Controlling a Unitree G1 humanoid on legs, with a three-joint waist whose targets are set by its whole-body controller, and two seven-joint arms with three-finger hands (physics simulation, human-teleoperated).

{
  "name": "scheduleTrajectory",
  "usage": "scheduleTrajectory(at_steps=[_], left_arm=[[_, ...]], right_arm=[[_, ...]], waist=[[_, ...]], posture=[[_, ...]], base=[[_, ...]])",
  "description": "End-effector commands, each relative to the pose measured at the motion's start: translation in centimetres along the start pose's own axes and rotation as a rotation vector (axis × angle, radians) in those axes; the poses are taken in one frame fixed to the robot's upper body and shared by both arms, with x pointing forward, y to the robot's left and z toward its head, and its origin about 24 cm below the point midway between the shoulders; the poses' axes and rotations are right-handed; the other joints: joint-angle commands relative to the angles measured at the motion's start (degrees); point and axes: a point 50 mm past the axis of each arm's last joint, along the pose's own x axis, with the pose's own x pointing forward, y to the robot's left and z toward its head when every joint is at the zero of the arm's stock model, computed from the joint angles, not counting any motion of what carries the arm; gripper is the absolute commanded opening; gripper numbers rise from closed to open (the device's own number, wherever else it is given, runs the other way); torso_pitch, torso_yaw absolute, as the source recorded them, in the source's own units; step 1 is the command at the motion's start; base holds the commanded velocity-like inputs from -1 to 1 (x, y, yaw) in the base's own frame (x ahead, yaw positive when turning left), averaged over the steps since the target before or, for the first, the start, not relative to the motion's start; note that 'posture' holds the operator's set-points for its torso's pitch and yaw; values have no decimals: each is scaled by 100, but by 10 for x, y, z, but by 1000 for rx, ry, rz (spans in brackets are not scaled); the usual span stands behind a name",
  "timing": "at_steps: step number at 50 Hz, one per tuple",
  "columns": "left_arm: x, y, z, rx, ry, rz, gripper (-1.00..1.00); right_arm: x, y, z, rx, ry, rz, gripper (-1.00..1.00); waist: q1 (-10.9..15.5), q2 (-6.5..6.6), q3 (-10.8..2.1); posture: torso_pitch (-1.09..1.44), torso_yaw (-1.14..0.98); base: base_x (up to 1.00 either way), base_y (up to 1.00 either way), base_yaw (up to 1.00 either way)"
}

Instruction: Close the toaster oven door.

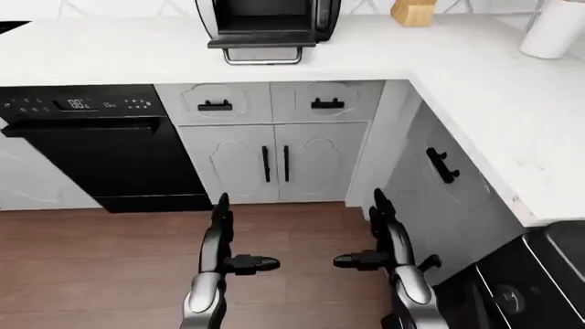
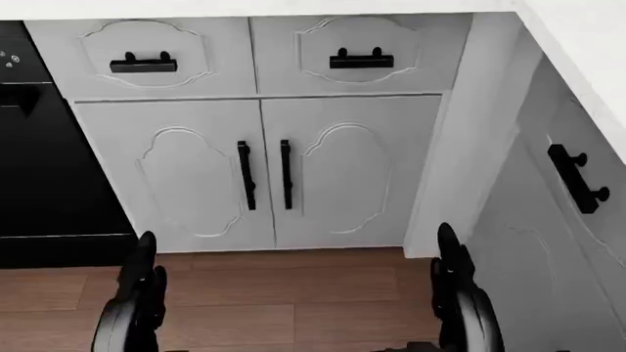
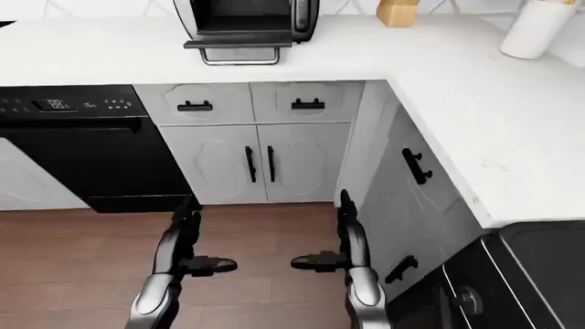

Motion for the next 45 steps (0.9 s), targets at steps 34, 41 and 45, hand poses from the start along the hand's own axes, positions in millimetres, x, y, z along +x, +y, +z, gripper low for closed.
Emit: scheduleTrajectory(at_steps=[34, 41, 45], left_arm=[[-10, 70, 151, 25, -403, 142, 100], [-15, 85, 177, 11, -450, 187, 100], [-17, 91, 186, 7, -470, 202, 100]], right_arm=[[-9, -16, 129, -18, -361, -8, 100], [-13, -23, 156, -20, -408, -26, 100], [-17, -24, 169, -28, -440, -28, 100]], waist=[[33, 47, -474], [28, 59, -442], [28, 59, -417]], posture=[[0, 0], [0, 0], [0, 0]], base=[[0, 0, 0], [0, 0, 0], [0, 0, 0]])
